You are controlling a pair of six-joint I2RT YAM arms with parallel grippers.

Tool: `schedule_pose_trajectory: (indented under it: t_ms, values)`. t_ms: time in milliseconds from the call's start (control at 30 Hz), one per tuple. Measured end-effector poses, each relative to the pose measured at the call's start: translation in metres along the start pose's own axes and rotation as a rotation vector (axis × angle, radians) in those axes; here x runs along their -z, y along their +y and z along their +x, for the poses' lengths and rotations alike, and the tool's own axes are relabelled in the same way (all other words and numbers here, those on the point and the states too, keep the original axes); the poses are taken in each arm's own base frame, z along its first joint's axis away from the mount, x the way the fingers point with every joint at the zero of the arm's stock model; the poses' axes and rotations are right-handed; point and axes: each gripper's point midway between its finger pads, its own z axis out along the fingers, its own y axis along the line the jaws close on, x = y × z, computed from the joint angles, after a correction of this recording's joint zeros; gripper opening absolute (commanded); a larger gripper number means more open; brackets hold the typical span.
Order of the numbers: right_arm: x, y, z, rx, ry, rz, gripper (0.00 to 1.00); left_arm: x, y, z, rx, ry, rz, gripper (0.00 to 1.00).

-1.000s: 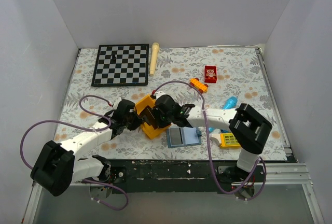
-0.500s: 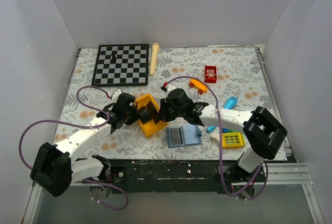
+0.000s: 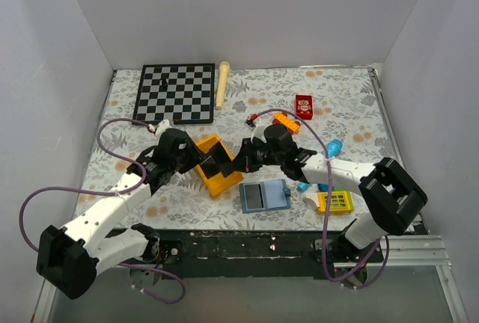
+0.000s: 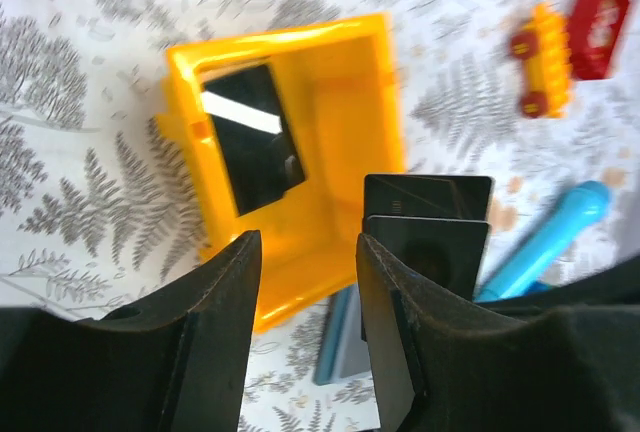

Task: Put the credit cards into the card holder
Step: Place the storage box at the center of the board, then place the credit card in the storage box.

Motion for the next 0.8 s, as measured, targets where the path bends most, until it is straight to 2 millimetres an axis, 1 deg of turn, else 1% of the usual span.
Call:
schedule_pose_trajectory:
  t_ms: [167,233,300,400,467,567,633,700,800]
  values:
    - [0.025,0.016,-0.024,-0.032,-0.058,-0.150,0.01,0.034,-0.032,-0.042,0.011,-0.108,0.134,0.41]
    - [0.033,0.026,-0.031,-0.032,-0.072,-0.215,0.01,0.045,-0.040,-0.057,0.022,-0.146,0.180,0.41]
    - [0.041,0.040,-0.033,-0.025,-0.073,-0.288,0.01,0.054,-0.045,-0.068,0.031,-0.172,0.224,0.39]
    - [0.051,0.058,-0.034,-0.027,-0.072,-0.394,0.01,0.065,-0.055,-0.076,0.034,-0.190,0.293,0.33]
    - [0.058,0.068,-0.035,-0.037,-0.072,-0.461,0.01,0.072,-0.063,-0.078,0.029,-0.192,0.346,0.27]
    - [0.068,0.084,-0.041,-0.056,-0.082,-0.577,0.01,0.083,-0.076,-0.080,0.018,-0.189,0.422,0.22]
    - [0.070,0.088,-0.044,-0.093,-0.075,-0.627,0.01,0.088,-0.084,-0.081,0.013,-0.188,0.467,0.21]
    - [0.067,0.085,-0.043,-0.150,-0.053,-0.643,0.01,0.094,-0.092,-0.080,0.005,-0.183,0.519,0.19]
    - [0.065,0.080,-0.040,-0.202,-0.032,-0.643,0.01,0.097,-0.099,-0.077,-0.004,-0.169,0.566,0.19]
